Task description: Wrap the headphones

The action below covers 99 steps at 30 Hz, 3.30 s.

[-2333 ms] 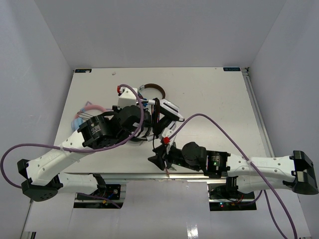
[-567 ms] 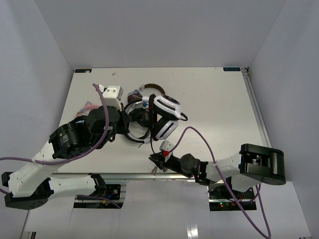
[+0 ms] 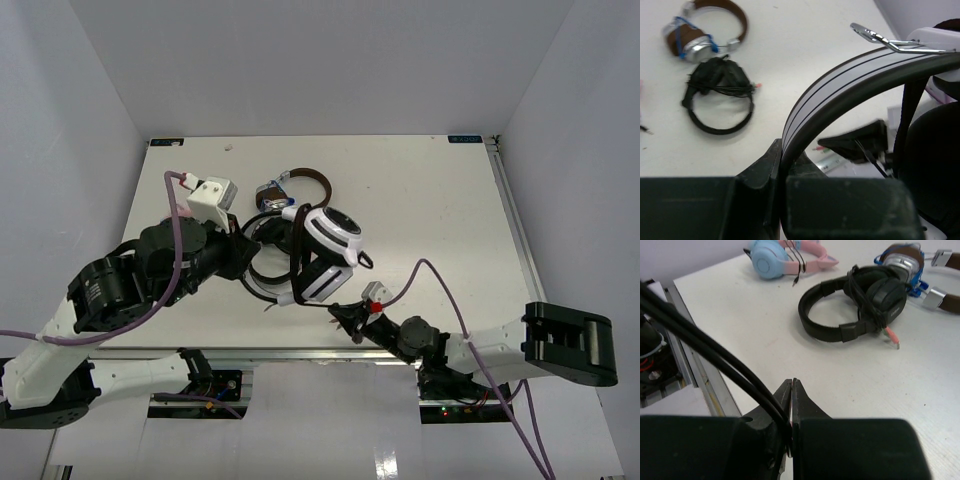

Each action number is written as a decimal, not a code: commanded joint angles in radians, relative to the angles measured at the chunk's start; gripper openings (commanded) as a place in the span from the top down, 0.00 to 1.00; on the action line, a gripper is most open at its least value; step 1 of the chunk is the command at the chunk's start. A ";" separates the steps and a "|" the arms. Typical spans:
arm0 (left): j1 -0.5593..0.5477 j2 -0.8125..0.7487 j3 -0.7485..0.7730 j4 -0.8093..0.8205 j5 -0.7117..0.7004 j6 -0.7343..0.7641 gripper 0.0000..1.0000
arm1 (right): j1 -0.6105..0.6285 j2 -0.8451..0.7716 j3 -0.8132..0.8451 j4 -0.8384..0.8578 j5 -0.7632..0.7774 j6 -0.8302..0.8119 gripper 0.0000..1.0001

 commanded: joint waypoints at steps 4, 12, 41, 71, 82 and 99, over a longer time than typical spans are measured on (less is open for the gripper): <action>-0.005 -0.013 -0.039 0.151 0.623 0.206 1.00 | -0.042 -0.287 0.070 -0.357 0.125 -0.039 0.92; -0.005 0.091 -0.187 0.016 0.513 0.407 1.00 | -0.231 -0.577 0.314 -1.069 0.095 0.049 0.92; -0.059 0.147 -0.609 0.732 -0.311 0.996 1.00 | -0.242 -0.348 0.865 -1.635 -0.229 0.122 0.92; -0.059 0.343 -0.419 0.321 -0.471 0.305 1.00 | -0.242 -0.316 0.764 -1.325 -0.331 0.400 0.92; -0.056 0.397 -0.335 0.189 -0.445 0.085 1.00 | -0.241 -0.299 0.681 -1.250 -0.240 0.465 0.91; -0.051 0.397 -0.250 0.074 -0.499 -0.062 1.00 | -0.226 -0.332 0.687 -1.361 -0.038 0.528 0.92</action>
